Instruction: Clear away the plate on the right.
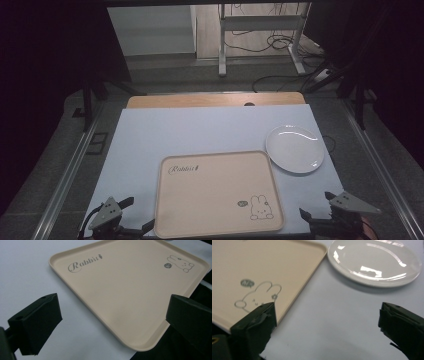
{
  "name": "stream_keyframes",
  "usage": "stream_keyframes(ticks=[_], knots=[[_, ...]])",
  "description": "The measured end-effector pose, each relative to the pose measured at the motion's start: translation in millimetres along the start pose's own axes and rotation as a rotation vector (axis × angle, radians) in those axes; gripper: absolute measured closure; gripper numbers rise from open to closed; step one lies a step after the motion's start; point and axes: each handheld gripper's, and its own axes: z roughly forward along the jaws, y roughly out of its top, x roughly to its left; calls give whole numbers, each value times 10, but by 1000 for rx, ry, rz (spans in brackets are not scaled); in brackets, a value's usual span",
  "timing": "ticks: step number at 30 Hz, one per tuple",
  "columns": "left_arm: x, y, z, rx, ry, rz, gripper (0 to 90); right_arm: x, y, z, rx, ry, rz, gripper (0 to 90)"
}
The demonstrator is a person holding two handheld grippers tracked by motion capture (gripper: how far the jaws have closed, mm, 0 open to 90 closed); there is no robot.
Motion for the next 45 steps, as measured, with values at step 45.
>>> stream_keyframes(ticks=[45], knots=[[-5,2,-11,-33,-27,9,0,47,135,222,61,-52,-153,5]])
